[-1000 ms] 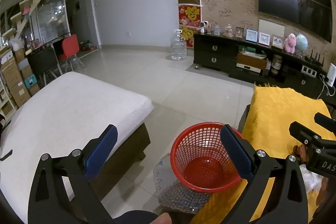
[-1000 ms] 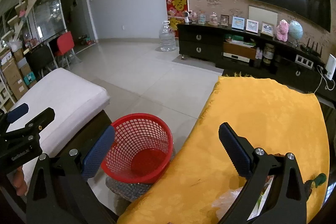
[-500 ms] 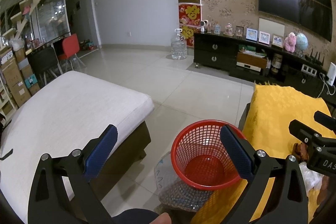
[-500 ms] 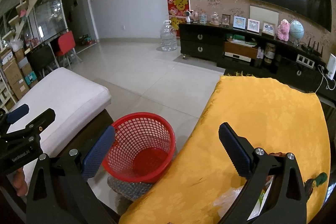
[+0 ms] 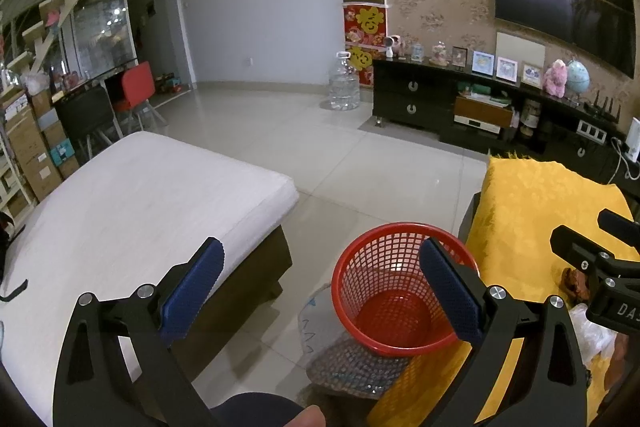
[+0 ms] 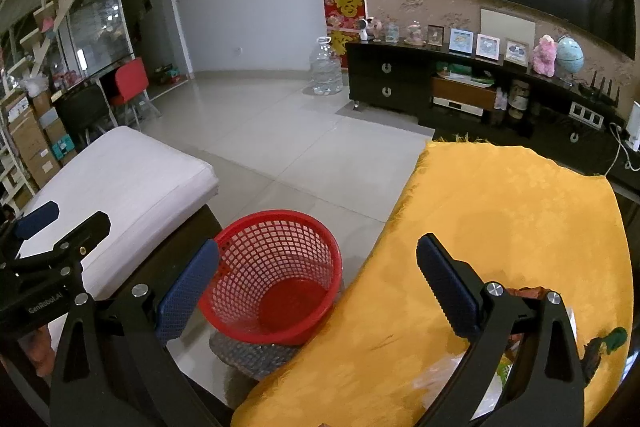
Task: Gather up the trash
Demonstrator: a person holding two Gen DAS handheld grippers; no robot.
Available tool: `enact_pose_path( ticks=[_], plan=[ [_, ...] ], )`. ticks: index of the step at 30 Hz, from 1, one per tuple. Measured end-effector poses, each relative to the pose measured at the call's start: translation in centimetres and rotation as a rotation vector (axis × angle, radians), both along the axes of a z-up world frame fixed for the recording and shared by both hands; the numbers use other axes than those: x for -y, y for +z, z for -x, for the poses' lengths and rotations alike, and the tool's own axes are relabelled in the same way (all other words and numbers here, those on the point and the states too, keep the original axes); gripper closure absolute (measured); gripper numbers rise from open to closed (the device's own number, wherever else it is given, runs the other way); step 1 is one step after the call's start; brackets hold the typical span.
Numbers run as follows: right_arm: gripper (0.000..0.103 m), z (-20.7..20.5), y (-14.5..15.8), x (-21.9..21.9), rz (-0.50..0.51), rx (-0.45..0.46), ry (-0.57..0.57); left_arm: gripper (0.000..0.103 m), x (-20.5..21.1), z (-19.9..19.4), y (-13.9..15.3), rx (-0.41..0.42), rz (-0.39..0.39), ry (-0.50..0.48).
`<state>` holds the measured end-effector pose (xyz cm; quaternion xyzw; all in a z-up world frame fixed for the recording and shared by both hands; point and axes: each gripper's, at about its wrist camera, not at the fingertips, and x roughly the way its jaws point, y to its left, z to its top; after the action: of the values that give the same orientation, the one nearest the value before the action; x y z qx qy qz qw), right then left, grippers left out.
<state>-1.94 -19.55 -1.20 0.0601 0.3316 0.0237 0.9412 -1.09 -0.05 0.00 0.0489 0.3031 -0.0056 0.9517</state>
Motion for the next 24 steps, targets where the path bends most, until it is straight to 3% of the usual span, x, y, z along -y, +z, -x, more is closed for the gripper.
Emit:
enact_pose_path(
  ticks=[24],
  plan=[
    [0.007,0.3,0.8,-0.5,0.001,0.007,0.024,0.008,-1.2,0.4,0.3,-0.006,0.006,0.014]
  ],
)
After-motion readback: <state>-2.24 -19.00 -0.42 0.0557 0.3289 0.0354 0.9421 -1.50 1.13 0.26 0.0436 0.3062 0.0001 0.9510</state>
